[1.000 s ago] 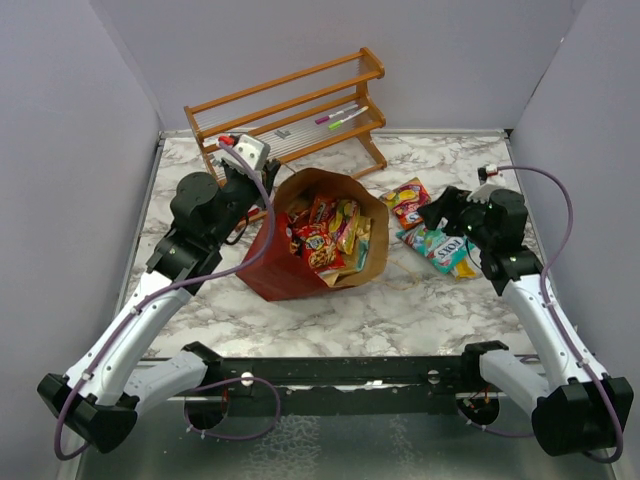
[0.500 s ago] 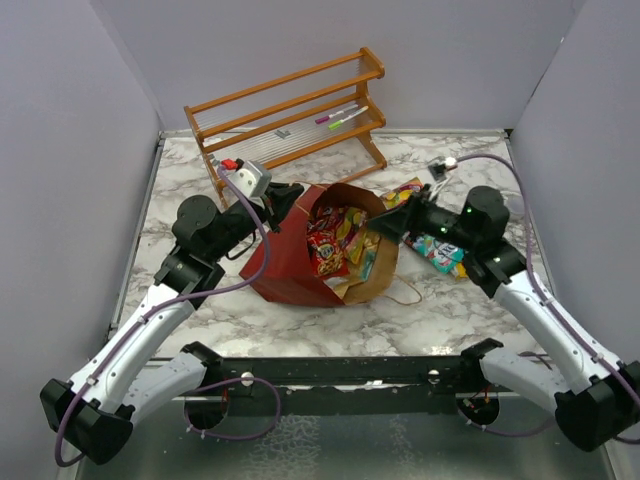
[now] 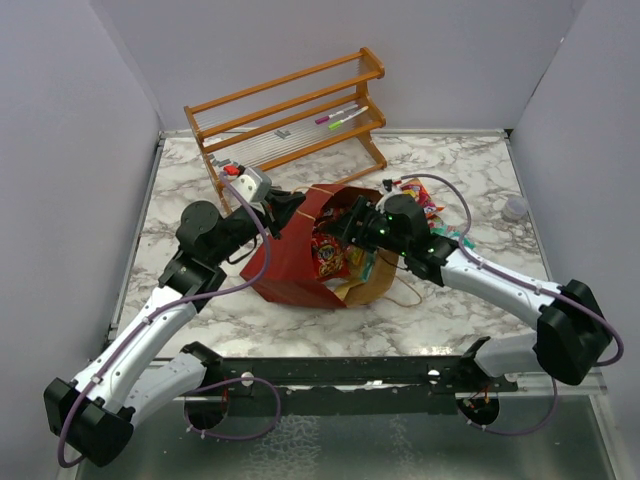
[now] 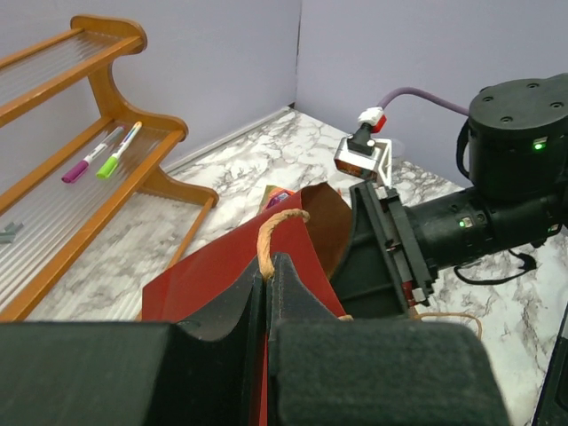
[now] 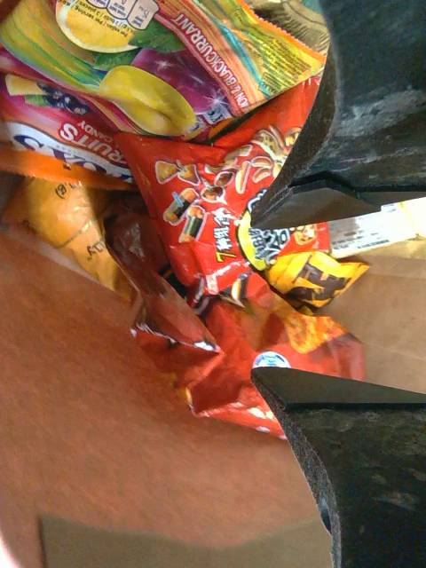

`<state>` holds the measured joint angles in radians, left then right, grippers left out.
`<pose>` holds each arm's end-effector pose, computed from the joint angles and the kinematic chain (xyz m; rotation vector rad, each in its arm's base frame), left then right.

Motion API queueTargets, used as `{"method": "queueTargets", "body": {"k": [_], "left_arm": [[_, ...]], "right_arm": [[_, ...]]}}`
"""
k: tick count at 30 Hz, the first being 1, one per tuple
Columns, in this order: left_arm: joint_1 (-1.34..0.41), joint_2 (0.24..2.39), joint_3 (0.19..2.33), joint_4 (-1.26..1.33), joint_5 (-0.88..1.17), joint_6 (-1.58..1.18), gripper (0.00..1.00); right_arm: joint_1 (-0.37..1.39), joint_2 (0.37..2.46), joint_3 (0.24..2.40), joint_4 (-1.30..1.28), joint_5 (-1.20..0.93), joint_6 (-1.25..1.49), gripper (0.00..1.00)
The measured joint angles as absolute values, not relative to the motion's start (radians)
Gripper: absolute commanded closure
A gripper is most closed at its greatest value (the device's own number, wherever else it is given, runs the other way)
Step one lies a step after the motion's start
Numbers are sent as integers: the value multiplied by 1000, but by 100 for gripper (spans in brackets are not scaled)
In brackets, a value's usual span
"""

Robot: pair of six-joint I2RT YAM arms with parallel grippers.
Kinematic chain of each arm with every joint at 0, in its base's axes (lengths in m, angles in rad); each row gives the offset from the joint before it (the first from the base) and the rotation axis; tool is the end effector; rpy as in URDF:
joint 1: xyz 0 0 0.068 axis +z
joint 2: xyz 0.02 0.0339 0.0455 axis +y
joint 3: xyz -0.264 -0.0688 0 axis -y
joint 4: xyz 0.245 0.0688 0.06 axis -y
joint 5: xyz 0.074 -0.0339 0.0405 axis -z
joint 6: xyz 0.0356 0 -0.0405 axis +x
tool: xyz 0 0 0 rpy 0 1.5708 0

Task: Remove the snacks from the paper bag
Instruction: Take out the snack from the paper bag.

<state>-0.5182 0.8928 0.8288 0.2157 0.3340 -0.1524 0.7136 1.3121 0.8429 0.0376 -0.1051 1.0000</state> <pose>0.1759 -0.1137 0.3796 0.5427 1.3717 -0.7851 0.2225 0.1975 0.2657 0.2418 2.1991 1.1463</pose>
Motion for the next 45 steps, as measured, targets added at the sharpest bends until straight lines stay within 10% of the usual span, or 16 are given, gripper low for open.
{"method": "queueTargets", "body": {"k": [22,32,45], "left_arm": [[-517,883,804,232,318,-152,100],[-517,883,803,232,290,-152,100],[-517,874,796,231,247,-152,100]], "right_arm": [[825,1549,953,113,196,1235,51],[850,1620,997,120,218,1261,93],[850,1491,971,120,251,1210,99]]}}
